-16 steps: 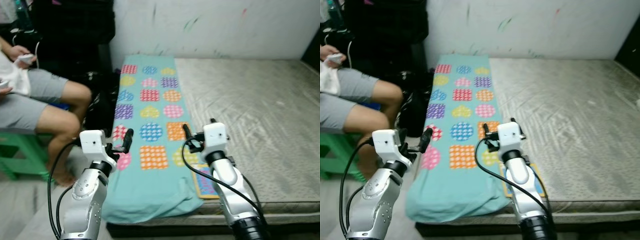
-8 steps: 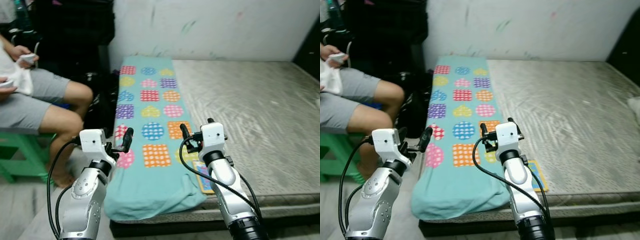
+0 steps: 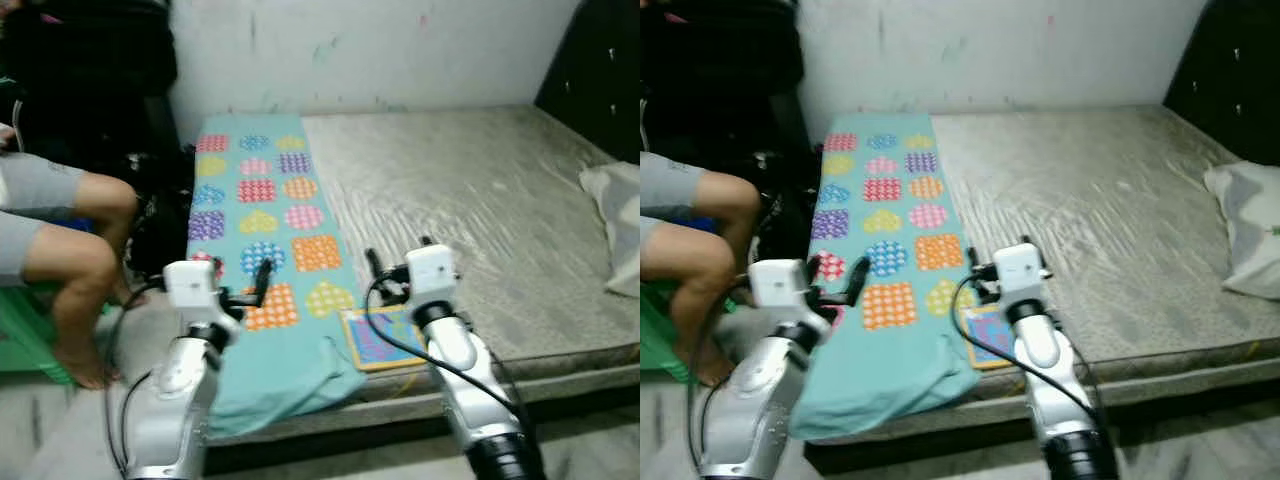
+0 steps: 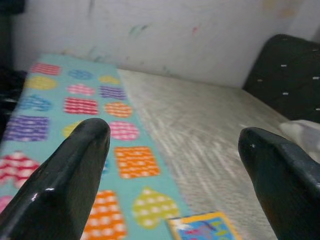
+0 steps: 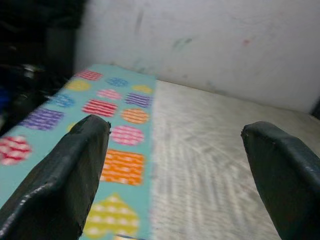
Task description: Clean up the room
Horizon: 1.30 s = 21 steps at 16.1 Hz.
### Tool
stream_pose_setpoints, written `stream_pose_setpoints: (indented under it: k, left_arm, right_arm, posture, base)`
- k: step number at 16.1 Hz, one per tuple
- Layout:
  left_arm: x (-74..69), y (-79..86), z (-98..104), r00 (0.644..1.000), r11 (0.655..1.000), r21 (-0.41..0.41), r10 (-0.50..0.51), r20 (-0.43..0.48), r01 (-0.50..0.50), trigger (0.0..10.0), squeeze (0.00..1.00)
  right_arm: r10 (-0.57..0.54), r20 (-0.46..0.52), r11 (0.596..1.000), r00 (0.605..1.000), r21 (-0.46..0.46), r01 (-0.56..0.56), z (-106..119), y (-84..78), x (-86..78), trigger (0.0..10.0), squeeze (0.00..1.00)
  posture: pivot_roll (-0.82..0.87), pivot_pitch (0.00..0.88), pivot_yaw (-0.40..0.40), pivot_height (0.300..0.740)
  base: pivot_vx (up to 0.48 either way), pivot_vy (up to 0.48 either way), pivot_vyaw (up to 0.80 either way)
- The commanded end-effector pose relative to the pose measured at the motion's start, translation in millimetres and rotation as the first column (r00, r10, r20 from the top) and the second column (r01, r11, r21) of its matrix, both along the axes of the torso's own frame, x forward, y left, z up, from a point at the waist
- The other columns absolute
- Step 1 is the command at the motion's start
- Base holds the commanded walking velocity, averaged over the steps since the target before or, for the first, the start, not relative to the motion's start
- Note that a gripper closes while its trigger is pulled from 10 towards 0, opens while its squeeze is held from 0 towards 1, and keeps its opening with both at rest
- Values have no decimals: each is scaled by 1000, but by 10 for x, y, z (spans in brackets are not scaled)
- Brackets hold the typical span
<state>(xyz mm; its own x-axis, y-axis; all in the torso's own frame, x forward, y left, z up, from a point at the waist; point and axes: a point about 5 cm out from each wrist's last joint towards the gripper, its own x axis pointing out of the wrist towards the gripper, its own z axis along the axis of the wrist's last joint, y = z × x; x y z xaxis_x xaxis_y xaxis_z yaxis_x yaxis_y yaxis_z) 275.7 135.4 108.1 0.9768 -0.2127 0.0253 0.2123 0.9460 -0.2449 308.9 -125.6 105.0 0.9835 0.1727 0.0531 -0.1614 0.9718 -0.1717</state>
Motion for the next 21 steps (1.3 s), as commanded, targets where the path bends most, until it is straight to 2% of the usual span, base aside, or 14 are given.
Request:
stream_pose_setpoints:
  k: [1, 5, 10, 21]
  left_arm:
    - [8, 68, 15, 1000, 1000, 14, 16, 5, -17, 10000, 0]
    - [10, 68, 16, 1000, 1000, 6, 18, 8, -18, 10000, 0]
    - [-3, 21, 55, 998, 999, -8, -32, 45, 32, 10000, 0]
    - [-3, 12, 58, 998, 999, -10, -40, 52, 41, 10000, 0]
  right_arm:
    - [18, 12, 1000, 1000, 10, -18, 38, 71, 16, 10000, 0]
    - [18, 12, 1000, 1000, 10, -18, 38, 71, 17, 10000, 0]
    - [14, 15, 1000, 1000, 11, -14, 35, 67, 20, 10000, 0]
    - [16, 16, 1000, 1000, 8, -16, 37, 65, 27, 10000, 0]
  posture:
    - [-105, 0, -20, 740]
    - [-106, 0, -19, 740]
    - [-108, 0, -16, 740]
    - [-107, 0, -19, 740]
  base:
    - [0, -289, 0]
    - [0, -66, 0]
    - [0, 0, 0]
    - [291, 0, 0]
